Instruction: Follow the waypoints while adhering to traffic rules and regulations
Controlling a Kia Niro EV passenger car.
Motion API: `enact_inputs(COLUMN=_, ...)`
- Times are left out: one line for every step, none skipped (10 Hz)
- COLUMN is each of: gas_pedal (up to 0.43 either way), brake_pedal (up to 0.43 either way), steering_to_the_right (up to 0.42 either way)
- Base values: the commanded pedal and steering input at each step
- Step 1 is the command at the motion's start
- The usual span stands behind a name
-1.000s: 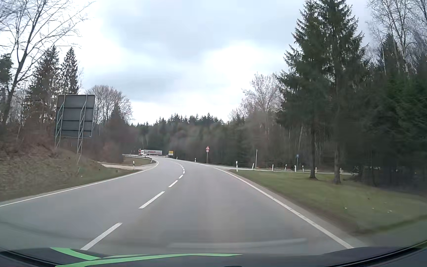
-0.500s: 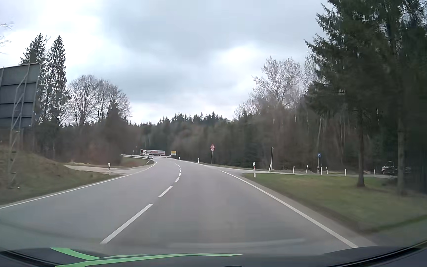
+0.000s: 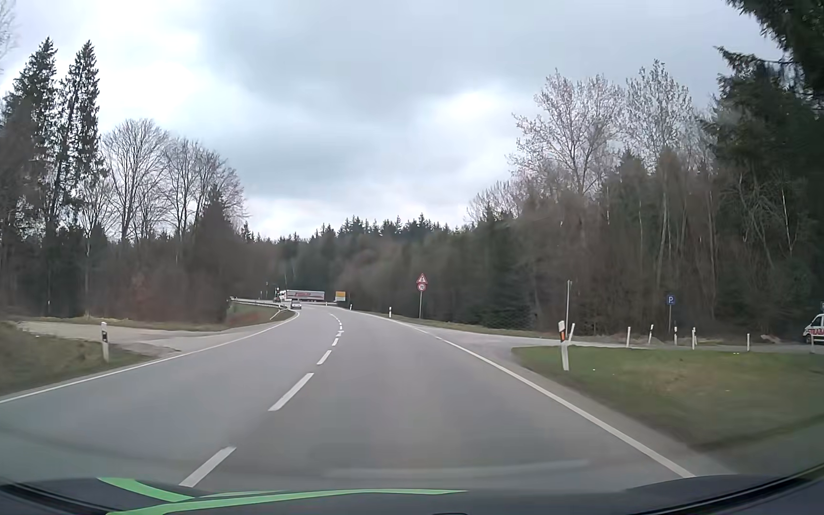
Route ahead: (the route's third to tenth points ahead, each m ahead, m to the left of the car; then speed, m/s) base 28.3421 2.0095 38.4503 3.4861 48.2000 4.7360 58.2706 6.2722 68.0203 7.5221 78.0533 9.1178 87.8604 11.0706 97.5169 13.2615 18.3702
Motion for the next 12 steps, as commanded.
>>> enact_inputs(gas_pedal=0.000, brake_pedal=0.000, steering_to_the_right=-0.013)
enact_inputs(gas_pedal=0.000, brake_pedal=0.000, steering_to_the_right=-0.014)
enact_inputs(gas_pedal=0.000, brake_pedal=0.000, steering_to_the_right=-0.014)
enact_inputs(gas_pedal=0.000, brake_pedal=0.000, steering_to_the_right=-0.014)
enact_inputs(gas_pedal=0.000, brake_pedal=0.000, steering_to_the_right=-0.014)
enact_inputs(gas_pedal=0.000, brake_pedal=0.000, steering_to_the_right=-0.013)
enact_inputs(gas_pedal=0.000, brake_pedal=0.000, steering_to_the_right=-0.014)
enact_inputs(gas_pedal=0.000, brake_pedal=0.000, steering_to_the_right=-0.014)
enact_inputs(gas_pedal=0.000, brake_pedal=0.000, steering_to_the_right=-0.014)
enact_inputs(gas_pedal=0.000, brake_pedal=0.000, steering_to_the_right=-0.014)
enact_inputs(gas_pedal=0.000, brake_pedal=0.000, steering_to_the_right=-0.013)
enact_inputs(gas_pedal=0.008, brake_pedal=0.000, steering_to_the_right=-0.014)
